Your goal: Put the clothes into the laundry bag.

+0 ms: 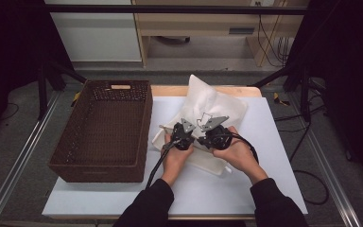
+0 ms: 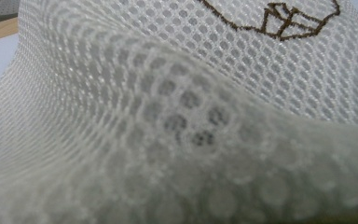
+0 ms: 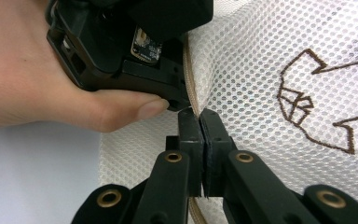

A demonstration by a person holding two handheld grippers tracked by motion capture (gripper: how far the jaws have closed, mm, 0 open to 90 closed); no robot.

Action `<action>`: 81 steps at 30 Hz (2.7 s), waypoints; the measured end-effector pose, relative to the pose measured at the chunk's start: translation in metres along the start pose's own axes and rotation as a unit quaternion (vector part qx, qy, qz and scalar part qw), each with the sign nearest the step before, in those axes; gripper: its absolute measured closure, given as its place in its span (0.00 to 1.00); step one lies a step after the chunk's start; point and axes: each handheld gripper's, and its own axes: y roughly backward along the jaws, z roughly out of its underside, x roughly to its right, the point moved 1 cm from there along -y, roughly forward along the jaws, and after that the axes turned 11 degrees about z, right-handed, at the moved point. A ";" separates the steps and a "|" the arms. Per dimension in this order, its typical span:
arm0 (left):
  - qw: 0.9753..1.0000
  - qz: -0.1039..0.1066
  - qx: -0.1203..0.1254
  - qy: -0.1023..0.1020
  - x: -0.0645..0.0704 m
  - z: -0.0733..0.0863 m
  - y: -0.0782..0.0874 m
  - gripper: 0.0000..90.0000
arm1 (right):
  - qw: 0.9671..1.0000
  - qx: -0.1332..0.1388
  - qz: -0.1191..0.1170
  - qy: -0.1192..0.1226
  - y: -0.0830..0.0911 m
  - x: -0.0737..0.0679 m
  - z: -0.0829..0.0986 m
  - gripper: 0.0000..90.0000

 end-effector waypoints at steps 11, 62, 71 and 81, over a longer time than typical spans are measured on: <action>1.000 -0.008 0.009 0.011 -0.008 -0.003 -0.001 1.00 | 1.000 -0.002 -0.001 -0.004 -0.002 0.001 0.003 0.99; 0.996 -0.063 -0.054 0.013 -0.009 0.033 0.046 1.00 | 1.000 0.017 0.001 -0.013 0.005 0.003 0.002 0.99; 0.997 -0.061 -0.052 0.020 -0.017 0.018 0.032 1.00 | 1.000 0.015 0.001 -0.010 0.007 0.003 0.002 0.99; 0.997 -0.060 -0.041 0.024 -0.023 0.014 0.021 1.00 | 1.000 0.011 0.001 -0.006 0.006 0.002 0.002 0.99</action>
